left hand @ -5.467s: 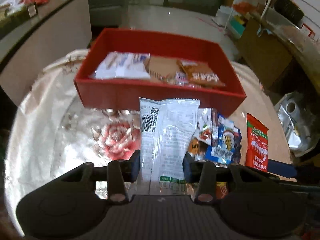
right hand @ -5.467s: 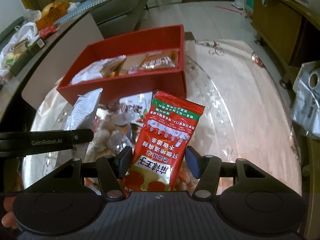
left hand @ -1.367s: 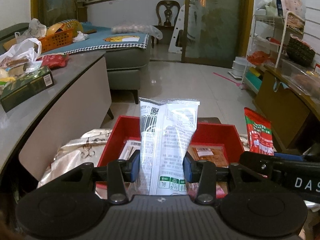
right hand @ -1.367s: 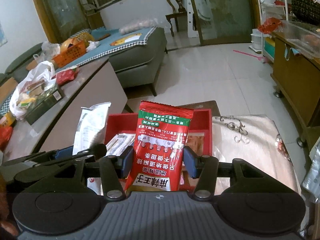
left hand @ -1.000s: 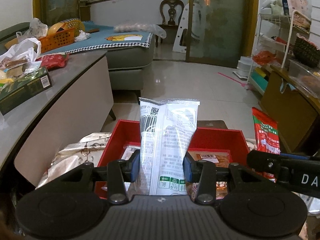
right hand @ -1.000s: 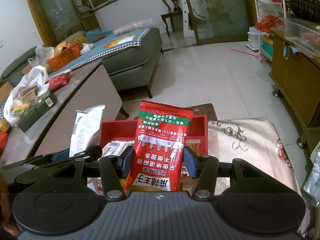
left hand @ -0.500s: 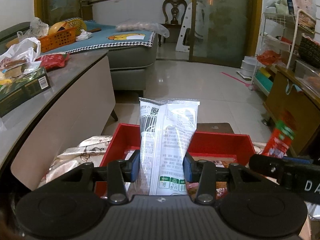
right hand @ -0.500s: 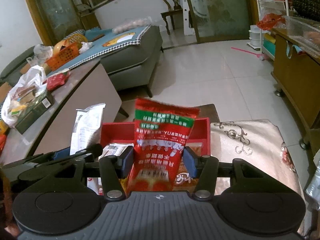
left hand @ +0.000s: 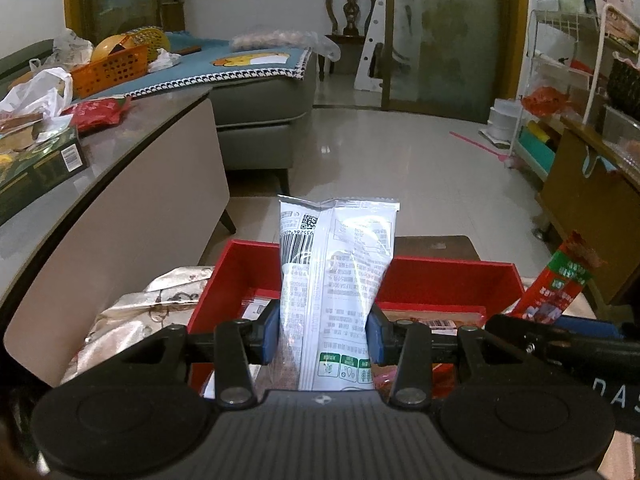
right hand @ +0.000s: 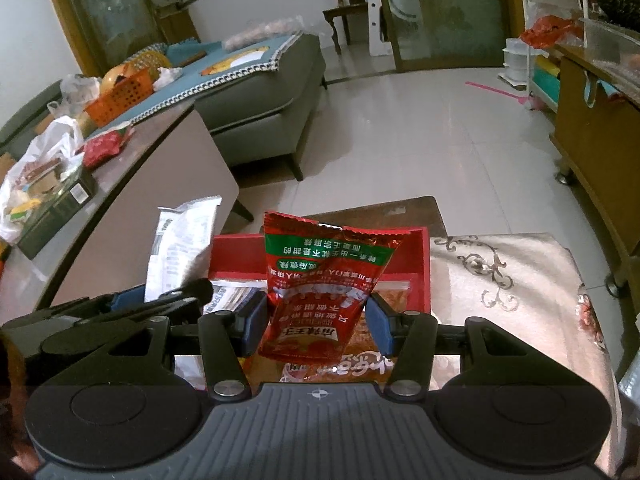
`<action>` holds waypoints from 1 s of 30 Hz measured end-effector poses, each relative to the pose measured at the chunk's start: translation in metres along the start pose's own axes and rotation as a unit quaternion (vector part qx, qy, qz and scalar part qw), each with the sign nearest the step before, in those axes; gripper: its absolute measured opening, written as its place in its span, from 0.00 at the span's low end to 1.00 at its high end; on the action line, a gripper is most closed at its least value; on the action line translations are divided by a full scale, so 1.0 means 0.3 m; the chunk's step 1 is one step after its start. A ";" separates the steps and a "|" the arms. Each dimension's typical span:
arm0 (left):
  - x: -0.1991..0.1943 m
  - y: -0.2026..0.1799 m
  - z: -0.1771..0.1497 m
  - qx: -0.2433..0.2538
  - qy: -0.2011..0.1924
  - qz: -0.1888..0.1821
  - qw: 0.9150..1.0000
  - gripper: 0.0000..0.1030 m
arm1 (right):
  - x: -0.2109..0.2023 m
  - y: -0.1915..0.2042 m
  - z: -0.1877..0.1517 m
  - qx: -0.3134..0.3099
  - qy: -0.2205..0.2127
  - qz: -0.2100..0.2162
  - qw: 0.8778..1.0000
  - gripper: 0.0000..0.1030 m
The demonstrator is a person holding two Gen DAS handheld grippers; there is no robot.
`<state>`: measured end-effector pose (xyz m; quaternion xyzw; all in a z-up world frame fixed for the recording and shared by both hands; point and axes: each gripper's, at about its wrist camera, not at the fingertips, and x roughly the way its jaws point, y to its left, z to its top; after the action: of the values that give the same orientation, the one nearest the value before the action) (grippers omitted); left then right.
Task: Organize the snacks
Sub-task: 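Lower the white packet and red packet into the red box and open both tools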
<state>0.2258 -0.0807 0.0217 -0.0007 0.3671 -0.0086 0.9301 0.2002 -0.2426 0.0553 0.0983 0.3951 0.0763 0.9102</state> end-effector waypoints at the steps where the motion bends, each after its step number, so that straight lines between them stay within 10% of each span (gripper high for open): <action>1: 0.006 -0.003 0.000 0.000 0.001 0.000 1.000 0.36 | 0.004 0.000 0.003 0.000 0.001 0.001 1.000 0.59; 30: 0.199 -0.031 -0.028 0.030 0.056 0.030 0.997 0.39 | 0.217 -0.051 0.009 0.039 0.046 0.015 0.998 0.58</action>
<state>0.2634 -0.0909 -0.0252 0.0392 0.4182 0.0086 0.9075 0.2471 -0.2438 0.0078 0.1360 0.4376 0.0788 0.8853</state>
